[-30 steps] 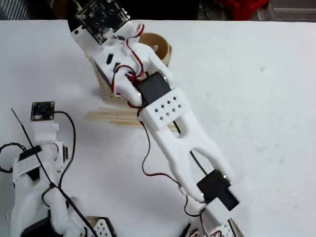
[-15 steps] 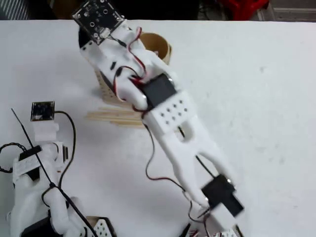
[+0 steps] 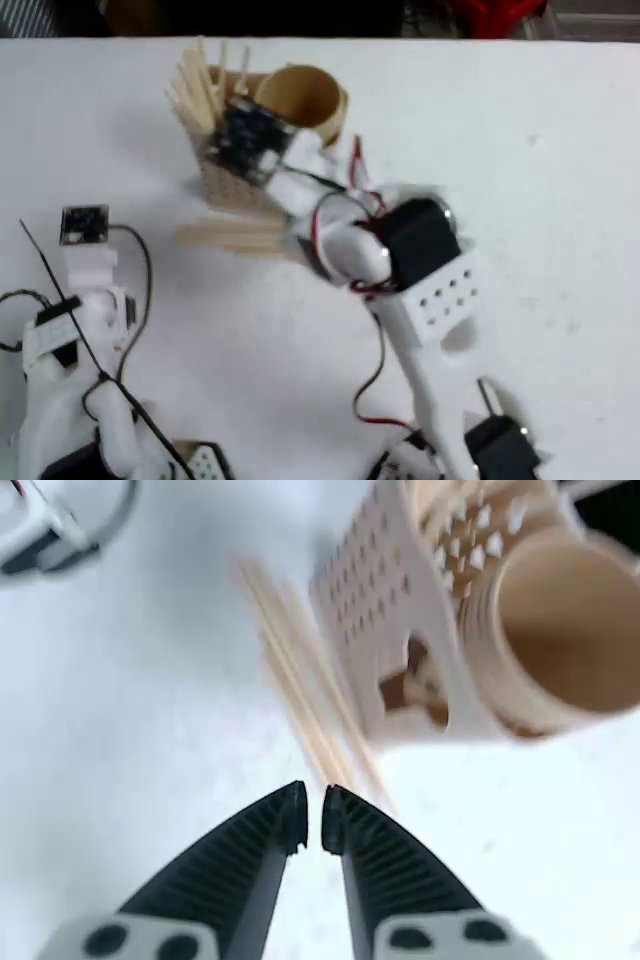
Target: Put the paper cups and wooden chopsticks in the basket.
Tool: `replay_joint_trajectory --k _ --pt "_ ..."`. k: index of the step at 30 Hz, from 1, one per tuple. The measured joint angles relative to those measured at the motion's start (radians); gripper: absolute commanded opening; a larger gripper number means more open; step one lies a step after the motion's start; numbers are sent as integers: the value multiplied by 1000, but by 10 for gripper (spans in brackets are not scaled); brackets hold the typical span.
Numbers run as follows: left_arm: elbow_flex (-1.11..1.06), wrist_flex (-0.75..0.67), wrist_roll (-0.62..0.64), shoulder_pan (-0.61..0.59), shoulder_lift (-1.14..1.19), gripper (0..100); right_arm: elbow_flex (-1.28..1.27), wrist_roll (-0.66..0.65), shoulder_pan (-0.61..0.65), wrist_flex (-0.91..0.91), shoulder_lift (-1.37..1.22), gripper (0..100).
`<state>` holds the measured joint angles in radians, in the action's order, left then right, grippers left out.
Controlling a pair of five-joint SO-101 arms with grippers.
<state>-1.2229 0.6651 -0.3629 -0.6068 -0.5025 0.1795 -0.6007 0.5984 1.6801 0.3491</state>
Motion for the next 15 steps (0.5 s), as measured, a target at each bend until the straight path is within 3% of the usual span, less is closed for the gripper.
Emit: replay_joint_trajectory --k 4,10,15 --pt "0 0 0 0 0 128 -328 -173 -43 -100 109 17" --pt "0 0 0 0 0 128 -815 -305 -158 -370 249 17" --pt "0 0 0 0 0 128 -1049 -347 -290 -640 261 17"
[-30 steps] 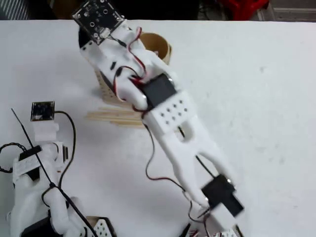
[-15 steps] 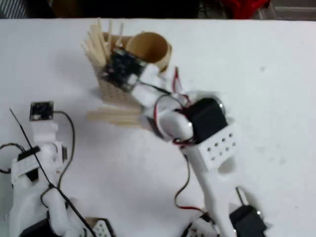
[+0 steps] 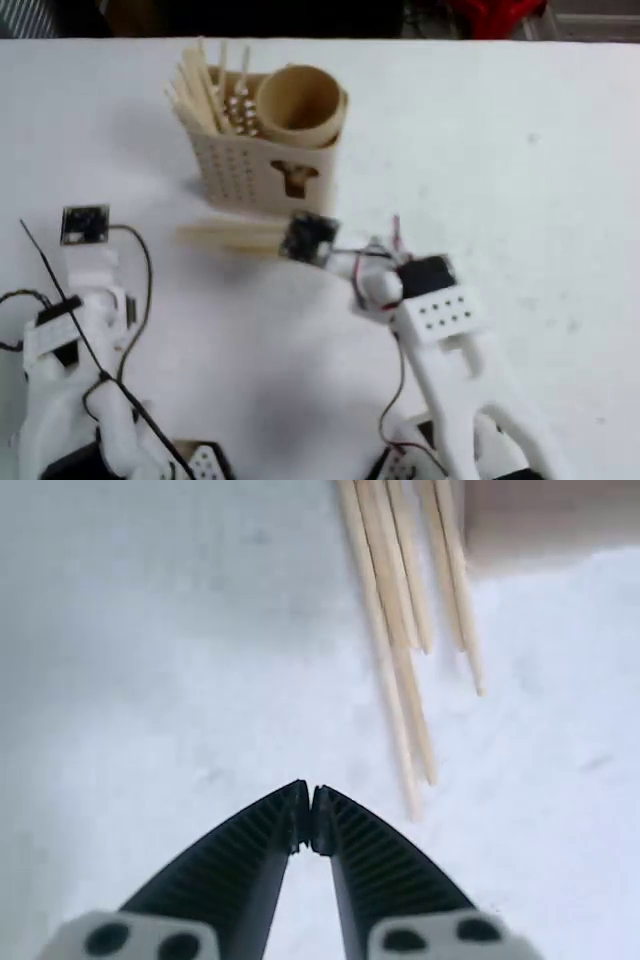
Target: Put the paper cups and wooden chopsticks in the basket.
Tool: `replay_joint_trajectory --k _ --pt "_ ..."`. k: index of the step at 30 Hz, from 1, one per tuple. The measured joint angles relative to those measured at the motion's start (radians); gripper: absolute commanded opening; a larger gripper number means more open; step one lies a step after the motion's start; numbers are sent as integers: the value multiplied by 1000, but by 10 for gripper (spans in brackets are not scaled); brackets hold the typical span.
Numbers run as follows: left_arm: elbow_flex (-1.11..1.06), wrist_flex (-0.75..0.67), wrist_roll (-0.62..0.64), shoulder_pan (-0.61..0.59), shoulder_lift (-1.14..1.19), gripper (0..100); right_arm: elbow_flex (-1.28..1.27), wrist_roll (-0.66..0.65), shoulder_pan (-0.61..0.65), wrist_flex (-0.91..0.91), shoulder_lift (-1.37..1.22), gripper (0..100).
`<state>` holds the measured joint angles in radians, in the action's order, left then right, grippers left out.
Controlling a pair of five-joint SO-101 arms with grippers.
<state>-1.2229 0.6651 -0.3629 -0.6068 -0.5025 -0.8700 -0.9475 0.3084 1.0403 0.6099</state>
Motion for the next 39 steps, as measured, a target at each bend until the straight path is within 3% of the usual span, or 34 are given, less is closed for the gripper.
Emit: replay_joint_trajectory --k 3,9,16,24,28,32,39 --pt "0 0 0 0 0 128 -77 6 -77 -172 2 17" --pt "0 0 0 0 0 128 -129 144 -129 -443 -48 17" --pt "0 0 0 0 0 128 -129 252 -129 -773 -305 17" --pt "0 0 0 0 0 128 -129 265 -103 -1160 -597 17" --pt "0 0 0 0 0 128 -132 259 -77 -1206 -643 17" --pt "0 0 0 0 0 128 -172 173 -68 -1194 -632 17" --pt "0 0 0 0 0 128 -196 78 -15 -964 -491 17"
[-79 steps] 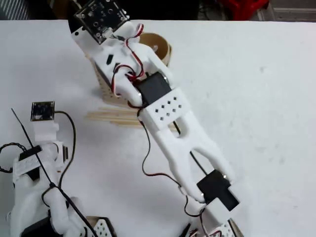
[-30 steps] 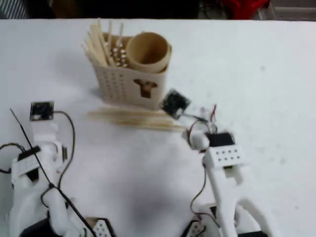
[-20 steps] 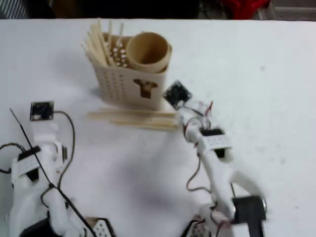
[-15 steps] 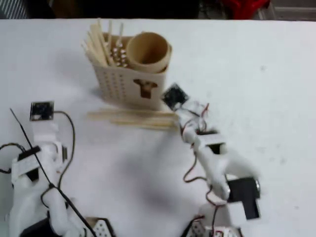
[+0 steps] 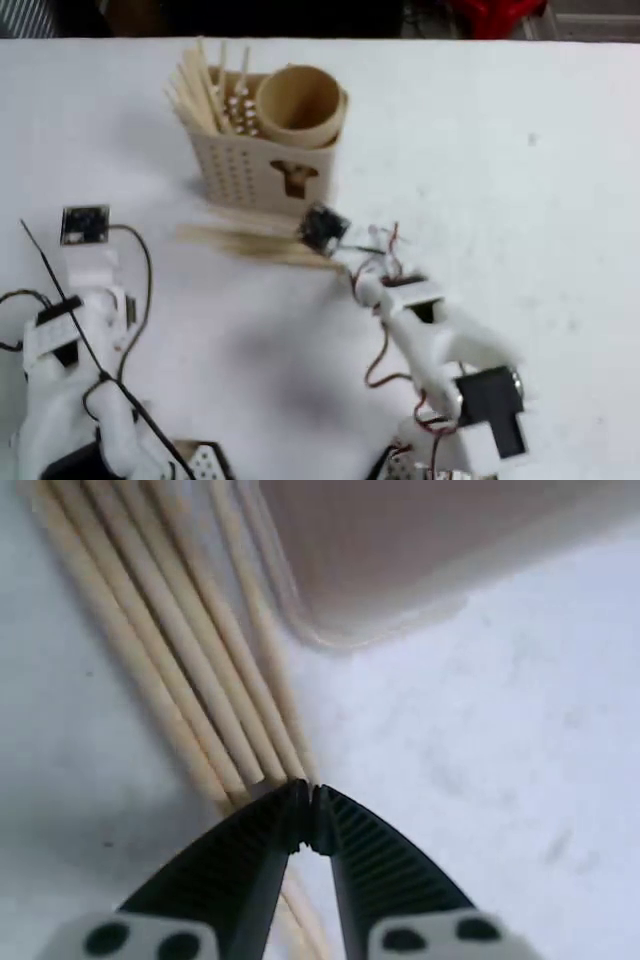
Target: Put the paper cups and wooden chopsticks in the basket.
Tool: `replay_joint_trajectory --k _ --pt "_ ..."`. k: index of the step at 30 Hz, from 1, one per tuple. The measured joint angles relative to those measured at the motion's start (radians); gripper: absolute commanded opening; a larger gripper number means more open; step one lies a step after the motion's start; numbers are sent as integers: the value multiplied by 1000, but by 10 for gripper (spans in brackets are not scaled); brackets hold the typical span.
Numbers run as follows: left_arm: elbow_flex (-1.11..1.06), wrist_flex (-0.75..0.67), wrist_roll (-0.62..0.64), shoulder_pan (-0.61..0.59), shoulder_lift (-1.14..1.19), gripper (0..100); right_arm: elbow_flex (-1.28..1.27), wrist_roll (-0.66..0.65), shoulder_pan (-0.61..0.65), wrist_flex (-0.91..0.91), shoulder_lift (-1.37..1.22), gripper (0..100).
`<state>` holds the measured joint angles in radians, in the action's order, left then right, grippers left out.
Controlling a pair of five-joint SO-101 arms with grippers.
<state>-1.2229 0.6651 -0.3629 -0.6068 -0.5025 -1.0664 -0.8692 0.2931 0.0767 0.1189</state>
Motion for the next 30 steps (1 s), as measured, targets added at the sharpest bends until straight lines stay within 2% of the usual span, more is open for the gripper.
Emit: replay_joint_trajectory --k 10,15,23,30 --pt "0 0 0 0 0 128 -9 -2 114 334 227 17" --pt "0 0 0 0 0 128 -9 6 121 374 359 17" --pt "0 0 0 0 0 128 -11 338 21 341 437 17" --pt "0 0 0 0 0 128 -15 451 9 336 394 17"
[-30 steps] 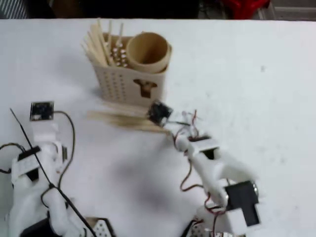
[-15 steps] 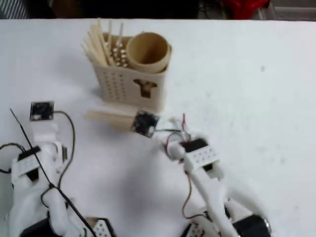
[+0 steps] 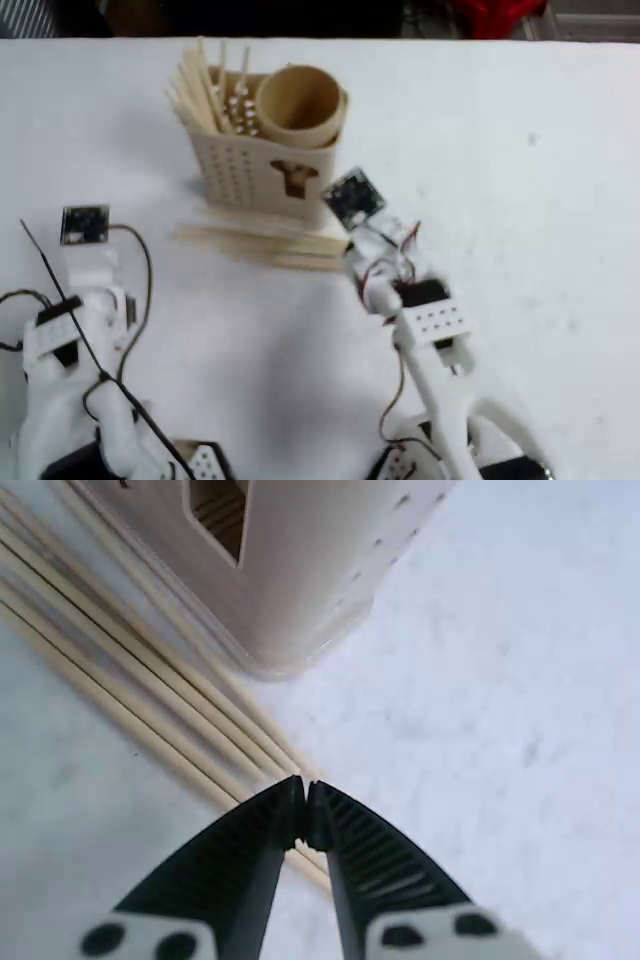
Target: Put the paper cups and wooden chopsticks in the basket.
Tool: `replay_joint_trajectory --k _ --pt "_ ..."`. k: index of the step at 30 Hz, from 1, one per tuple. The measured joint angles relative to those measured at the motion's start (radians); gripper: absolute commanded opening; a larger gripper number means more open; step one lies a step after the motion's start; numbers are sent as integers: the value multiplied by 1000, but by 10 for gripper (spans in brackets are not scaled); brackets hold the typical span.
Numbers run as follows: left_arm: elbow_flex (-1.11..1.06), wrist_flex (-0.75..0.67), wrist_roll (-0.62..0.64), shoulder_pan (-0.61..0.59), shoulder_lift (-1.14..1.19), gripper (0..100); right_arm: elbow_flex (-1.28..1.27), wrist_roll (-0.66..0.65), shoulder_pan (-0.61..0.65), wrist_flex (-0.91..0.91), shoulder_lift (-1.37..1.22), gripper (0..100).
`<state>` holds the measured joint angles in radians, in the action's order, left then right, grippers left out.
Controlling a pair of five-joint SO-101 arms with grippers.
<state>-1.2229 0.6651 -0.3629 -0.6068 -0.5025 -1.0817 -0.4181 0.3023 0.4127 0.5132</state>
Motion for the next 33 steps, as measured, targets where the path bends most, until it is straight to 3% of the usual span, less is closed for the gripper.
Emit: replay_joint_trajectory --k 9,18,23,33 --pt "0 0 0 0 0 128 273 198 -89 51 -348 17" --pt "0 0 0 0 0 128 525 552 -86 78 -649 17" --pt "0 0 0 0 0 128 542 542 -31 95 -712 17" --pt "0 0 0 0 0 128 562 456 34 341 -680 17"
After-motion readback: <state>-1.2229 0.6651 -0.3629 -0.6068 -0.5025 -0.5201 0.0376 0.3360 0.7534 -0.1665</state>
